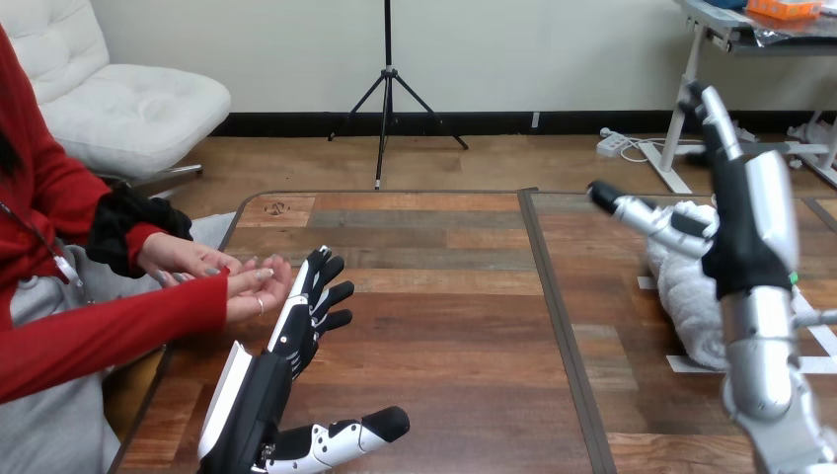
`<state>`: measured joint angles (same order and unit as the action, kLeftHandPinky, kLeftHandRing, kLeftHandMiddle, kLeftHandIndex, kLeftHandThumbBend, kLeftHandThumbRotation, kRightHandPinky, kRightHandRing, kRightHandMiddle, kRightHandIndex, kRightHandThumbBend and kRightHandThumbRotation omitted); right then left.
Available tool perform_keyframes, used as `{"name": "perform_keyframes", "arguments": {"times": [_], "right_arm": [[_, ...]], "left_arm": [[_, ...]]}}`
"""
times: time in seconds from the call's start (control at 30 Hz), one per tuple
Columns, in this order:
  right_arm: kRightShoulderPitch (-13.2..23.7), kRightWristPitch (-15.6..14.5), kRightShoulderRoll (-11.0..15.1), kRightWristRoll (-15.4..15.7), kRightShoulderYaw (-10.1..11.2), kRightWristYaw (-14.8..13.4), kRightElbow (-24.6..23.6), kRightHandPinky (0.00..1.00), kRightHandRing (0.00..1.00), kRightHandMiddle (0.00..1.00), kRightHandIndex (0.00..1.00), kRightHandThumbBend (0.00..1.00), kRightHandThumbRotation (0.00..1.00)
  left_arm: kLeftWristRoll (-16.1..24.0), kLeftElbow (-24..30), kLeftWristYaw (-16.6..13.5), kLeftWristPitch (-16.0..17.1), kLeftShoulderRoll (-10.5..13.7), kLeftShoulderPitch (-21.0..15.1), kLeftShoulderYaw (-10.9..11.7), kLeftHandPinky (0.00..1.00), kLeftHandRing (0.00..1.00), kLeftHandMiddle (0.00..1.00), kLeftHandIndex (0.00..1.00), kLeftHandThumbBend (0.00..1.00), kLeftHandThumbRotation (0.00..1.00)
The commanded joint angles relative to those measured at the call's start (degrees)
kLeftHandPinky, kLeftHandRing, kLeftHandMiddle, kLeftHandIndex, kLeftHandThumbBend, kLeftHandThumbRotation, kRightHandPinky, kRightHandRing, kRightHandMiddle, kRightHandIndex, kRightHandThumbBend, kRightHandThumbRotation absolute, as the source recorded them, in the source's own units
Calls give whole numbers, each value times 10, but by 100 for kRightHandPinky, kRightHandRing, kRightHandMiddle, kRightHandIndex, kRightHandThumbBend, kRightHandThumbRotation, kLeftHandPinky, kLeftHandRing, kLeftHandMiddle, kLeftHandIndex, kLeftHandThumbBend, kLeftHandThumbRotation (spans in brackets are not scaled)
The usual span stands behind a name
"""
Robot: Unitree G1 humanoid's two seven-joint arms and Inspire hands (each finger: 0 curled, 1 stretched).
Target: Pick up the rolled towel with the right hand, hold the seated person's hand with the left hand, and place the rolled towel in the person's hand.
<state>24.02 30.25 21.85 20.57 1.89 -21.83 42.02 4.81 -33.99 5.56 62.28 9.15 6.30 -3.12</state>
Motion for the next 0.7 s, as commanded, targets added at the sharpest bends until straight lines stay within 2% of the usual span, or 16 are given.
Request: {"name": "perform_keyframes", "arguments": {"times": [0.0,0.17,0.4,0.67], "right_arm": [[57,-42,28,7,9,7,-45,82,92,92,98,100,57],[70,-90,39,6,11,22,-61,83,93,93,99,100,57],[100,-150,58,5,11,45,-57,83,93,94,99,100,56],[144,-218,74,7,7,74,-32,75,91,94,99,100,58]], "left_arm": [[-9,24,0,0,0,-19,6,84,91,97,100,100,48],[-5,24,-2,0,-1,-20,7,84,91,96,99,100,48],[-7,26,-1,-2,-1,-19,5,84,91,96,99,100,48],[-6,19,0,5,0,-22,5,84,91,96,99,100,48]]}}
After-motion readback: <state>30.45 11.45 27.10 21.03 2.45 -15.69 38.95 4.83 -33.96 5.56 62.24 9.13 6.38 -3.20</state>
